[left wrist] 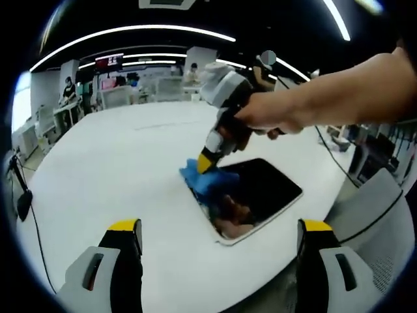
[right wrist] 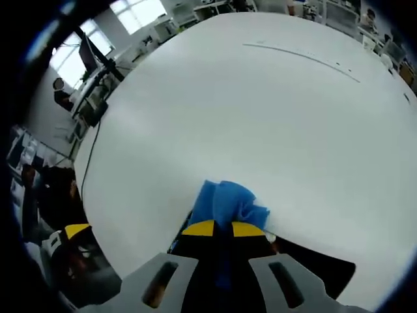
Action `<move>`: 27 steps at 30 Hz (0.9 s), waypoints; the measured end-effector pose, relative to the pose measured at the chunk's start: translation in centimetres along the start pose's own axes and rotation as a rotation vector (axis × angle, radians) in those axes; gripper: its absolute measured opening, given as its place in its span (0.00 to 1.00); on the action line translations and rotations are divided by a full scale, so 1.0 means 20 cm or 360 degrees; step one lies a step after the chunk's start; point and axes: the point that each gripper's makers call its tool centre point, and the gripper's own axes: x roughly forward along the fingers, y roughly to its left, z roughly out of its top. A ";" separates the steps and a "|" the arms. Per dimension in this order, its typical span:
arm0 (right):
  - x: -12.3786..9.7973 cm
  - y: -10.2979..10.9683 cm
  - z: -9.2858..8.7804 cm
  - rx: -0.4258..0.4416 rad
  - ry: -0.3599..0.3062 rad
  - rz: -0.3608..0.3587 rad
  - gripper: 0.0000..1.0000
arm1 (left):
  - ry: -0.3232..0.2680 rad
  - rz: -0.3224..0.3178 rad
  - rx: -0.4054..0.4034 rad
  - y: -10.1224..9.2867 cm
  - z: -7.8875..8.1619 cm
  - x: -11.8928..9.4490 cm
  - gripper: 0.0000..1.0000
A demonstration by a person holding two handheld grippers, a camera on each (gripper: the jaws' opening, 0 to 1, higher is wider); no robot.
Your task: Wipe the mirror surface with the cleaning cloth until all visible marks leave the cleaned area.
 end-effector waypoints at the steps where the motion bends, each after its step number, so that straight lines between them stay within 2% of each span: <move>1: -0.01 0.00 -0.01 0.0002 0.0000 -0.0003 0.01 | 0.0005 0.0000 0.0001 0.00 0.00 0.00 0.99; 23: -0.05 -0.11 -0.05 0.0015 0.0014 -0.0060 0.01 | 0.0030 0.0002 0.0033 0.00 -0.02 0.00 0.99; 27: -0.05 -0.10 -0.06 -0.0038 -0.0005 -0.0103 0.01 | 0.0030 0.0010 0.0035 0.01 -0.02 0.00 0.99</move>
